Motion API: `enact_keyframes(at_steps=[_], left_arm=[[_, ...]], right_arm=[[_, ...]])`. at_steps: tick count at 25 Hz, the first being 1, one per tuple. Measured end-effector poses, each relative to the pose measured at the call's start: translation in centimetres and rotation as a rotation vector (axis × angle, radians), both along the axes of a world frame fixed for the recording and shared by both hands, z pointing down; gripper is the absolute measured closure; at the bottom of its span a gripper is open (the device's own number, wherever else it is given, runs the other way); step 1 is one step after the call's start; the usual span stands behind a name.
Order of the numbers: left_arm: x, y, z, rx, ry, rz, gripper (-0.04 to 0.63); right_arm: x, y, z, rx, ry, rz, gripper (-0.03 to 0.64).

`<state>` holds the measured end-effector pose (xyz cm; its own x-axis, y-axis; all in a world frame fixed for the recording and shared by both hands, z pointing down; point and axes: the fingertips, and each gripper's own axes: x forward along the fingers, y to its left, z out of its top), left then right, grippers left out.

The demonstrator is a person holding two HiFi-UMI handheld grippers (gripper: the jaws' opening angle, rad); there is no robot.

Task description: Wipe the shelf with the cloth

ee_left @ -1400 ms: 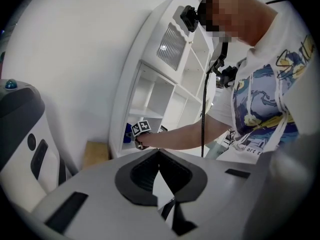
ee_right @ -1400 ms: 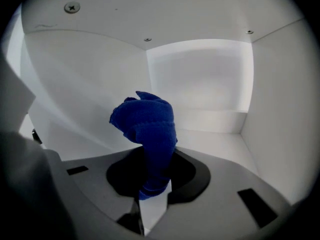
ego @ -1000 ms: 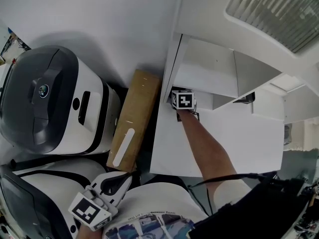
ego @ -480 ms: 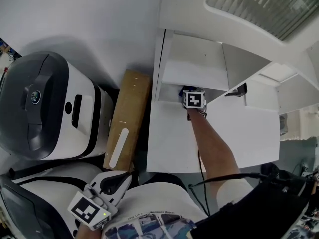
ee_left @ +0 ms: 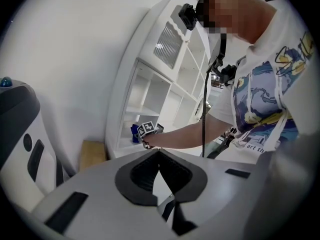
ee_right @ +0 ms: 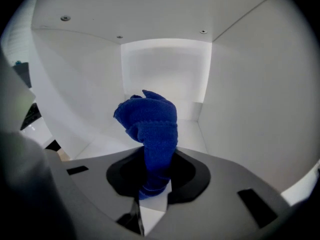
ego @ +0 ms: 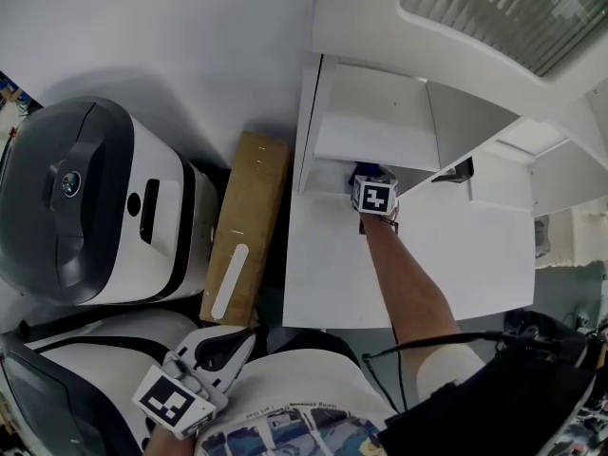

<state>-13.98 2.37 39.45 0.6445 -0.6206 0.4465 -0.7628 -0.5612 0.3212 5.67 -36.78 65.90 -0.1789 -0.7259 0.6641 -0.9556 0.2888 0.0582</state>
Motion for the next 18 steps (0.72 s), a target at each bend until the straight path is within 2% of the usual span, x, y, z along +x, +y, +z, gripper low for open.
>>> enact_keyframes(at_steps=[5, 10, 13, 18], left_arm=[[-0.2, 0.5, 0.2, -0.014, -0.016, 0.001, 0.583], [-0.5, 0.7, -0.3, 0.006, -0.028, -0.016, 0.583], [-0.9, 1.1, -0.4, 0.005, -0.039, -0.028, 0.583], [-0.6, 1.3, -0.7, -0.019, -0.011, -0.055, 0.583]], right_arm=[[-6.5, 1.7, -0.9, -0.01, -0.116, -0.114, 0.518], [-11.7, 3.2, -0.6, -0.041, -0.172, -0.204, 0.518], [-12.9, 3.5, 0.2, -0.062, -0.165, -0.222, 0.518], [-11.3, 3.3, 1.3, -0.084, -0.106, -0.212, 0.518]])
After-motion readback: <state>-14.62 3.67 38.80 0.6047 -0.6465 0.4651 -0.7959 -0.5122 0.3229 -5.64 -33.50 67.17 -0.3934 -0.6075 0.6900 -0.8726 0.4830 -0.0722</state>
